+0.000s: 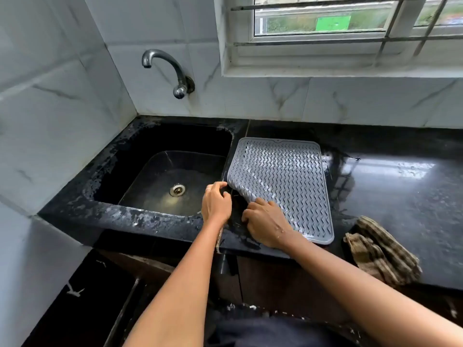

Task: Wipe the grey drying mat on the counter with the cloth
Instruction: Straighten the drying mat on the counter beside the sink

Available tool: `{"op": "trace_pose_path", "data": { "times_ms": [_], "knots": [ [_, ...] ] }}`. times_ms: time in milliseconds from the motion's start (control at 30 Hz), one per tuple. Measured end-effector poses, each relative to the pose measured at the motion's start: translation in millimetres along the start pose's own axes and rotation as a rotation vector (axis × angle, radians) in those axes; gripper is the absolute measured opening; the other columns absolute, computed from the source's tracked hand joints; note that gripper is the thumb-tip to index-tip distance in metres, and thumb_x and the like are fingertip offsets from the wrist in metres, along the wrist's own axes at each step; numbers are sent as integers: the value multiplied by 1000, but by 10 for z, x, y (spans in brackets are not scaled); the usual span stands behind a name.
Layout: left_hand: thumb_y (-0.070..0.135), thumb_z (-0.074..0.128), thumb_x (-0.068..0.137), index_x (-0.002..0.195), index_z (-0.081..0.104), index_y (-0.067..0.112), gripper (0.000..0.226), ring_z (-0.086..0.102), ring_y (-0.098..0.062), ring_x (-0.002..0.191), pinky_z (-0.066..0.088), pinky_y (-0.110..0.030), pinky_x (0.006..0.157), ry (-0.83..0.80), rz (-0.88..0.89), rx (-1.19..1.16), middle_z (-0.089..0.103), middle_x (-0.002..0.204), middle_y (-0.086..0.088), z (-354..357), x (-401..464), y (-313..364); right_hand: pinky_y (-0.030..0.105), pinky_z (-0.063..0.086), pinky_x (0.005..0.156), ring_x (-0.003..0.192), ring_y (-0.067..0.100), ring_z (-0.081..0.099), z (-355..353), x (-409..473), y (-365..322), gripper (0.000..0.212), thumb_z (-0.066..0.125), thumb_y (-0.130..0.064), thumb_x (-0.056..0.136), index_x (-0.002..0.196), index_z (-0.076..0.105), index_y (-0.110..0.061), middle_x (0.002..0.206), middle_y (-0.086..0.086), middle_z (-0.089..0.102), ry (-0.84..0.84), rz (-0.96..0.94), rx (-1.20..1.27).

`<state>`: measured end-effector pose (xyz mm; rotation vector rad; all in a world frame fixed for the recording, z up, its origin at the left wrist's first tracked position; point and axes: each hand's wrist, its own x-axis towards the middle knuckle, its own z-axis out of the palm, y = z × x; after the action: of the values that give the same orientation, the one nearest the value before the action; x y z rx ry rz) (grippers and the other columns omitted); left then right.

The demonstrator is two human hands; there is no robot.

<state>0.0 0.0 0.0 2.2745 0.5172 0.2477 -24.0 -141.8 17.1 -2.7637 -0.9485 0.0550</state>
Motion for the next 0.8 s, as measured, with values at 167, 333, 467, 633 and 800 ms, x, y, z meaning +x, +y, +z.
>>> {"op": "trace_pose_path", "data": {
  "times_ms": [167,333,467,633,800],
  "knots": [
    [13,46,91,125,56,18,36,54,-25,113,32,-22,87,-37,-174,-183,44,137,-7,60,173,82,45,19,110,142,29,17,101,-86,94,57,47,-17,81,137,42,-12,154,10,27,-128,-48,-176],
    [9,46,92,134,47,4,43,48,-30,127,38,-35,104,-151,-282,-287,51,137,-15,231,331,172,52,-10,115,144,33,-19,184,-100,212,73,46,-24,91,151,4,-18,158,10,-17,-271,-67,-311],
    [5,44,88,109,58,-4,26,59,-36,108,47,-39,87,-142,-341,-425,64,110,-22,389,393,322,52,-11,116,144,33,-20,214,-60,337,67,39,-16,95,151,3,-19,158,8,-21,-214,-77,-382],
    [18,54,87,131,54,17,44,46,-26,127,34,-43,111,-127,-348,-329,50,135,-7,433,484,485,49,4,117,147,32,2,256,-4,457,57,16,-15,93,150,14,-14,160,8,-2,-59,-14,-308],
    [16,54,88,124,56,21,37,37,-20,134,30,-30,109,-62,-119,-260,34,147,-4,496,436,526,39,26,111,140,23,32,344,-6,576,55,34,-22,98,150,17,-22,159,2,18,55,86,20]
  ]
}}
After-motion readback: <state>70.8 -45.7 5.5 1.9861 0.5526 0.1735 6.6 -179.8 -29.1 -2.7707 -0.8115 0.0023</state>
